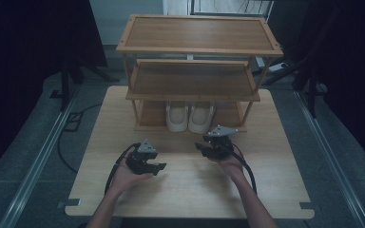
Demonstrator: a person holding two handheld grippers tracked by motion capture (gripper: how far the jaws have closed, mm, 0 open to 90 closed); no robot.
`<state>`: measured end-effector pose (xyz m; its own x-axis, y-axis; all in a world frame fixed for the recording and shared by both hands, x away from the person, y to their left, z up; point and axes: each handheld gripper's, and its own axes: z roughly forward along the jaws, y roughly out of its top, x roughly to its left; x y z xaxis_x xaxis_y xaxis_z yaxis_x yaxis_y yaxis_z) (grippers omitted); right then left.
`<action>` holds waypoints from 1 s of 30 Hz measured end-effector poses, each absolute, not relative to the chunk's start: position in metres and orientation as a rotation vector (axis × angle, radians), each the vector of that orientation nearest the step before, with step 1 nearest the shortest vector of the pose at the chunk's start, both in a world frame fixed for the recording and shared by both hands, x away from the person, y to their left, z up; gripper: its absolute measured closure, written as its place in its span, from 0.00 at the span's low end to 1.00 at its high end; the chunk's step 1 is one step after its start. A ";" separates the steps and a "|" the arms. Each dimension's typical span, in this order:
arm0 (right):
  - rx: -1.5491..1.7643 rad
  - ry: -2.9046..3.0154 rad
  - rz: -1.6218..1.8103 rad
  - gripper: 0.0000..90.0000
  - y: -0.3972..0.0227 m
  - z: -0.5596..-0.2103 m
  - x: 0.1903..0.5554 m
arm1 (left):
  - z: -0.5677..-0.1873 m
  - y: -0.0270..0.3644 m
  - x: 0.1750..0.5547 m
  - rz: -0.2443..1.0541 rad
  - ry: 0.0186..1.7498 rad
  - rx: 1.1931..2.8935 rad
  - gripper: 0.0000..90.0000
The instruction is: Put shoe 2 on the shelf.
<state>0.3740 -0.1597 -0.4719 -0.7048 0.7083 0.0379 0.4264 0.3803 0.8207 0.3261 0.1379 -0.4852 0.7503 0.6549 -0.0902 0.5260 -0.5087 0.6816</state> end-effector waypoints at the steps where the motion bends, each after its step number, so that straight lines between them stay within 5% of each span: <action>1: 0.982 2.328 1.242 0.56 -0.161 -0.472 0.370 | -0.485 0.137 0.327 0.234 0.881 2.227 0.46; 16: 0.995 2.225 1.138 0.55 -0.233 -0.489 0.308 | -0.482 0.129 0.321 0.245 0.825 2.254 0.46; 30: 0.998 2.227 1.151 0.54 -0.257 -0.498 0.302 | -0.479 0.143 0.327 0.249 0.885 2.200 0.46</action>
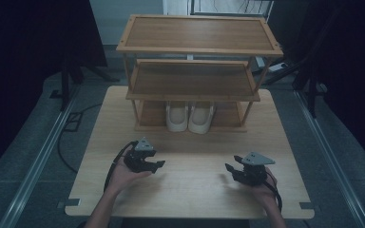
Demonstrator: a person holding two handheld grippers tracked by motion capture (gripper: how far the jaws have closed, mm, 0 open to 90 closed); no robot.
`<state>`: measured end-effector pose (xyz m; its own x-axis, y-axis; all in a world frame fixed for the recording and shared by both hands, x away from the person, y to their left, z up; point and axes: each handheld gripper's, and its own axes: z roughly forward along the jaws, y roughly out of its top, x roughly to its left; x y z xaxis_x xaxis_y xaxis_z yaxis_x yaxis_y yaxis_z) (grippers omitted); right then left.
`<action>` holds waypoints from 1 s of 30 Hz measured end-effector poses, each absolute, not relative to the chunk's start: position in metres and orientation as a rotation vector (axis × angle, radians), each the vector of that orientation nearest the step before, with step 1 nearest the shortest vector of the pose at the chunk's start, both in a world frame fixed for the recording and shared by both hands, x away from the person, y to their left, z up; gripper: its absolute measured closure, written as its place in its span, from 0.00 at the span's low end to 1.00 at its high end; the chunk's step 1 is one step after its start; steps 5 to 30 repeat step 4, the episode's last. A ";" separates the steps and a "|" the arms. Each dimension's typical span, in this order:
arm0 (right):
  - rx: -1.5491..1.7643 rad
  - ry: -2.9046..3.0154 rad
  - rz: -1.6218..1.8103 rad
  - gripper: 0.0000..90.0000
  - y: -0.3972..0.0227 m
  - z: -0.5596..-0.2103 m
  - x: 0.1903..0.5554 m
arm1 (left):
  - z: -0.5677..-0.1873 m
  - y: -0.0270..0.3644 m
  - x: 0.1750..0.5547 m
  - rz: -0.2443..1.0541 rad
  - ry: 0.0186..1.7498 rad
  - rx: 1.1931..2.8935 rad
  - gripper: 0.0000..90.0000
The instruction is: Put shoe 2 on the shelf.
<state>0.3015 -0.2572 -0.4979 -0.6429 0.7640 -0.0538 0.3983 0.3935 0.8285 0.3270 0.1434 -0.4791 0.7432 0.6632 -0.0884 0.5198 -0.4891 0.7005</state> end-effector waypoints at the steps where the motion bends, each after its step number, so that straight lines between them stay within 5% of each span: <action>1: 0.999 2.228 1.149 0.54 -0.257 -0.498 0.302 | -0.479 0.144 0.328 0.245 0.890 2.196 0.46; 30: 1.036 2.189 1.190 0.54 -0.260 -0.497 0.303 | -0.479 0.145 0.330 0.244 0.900 2.192 0.46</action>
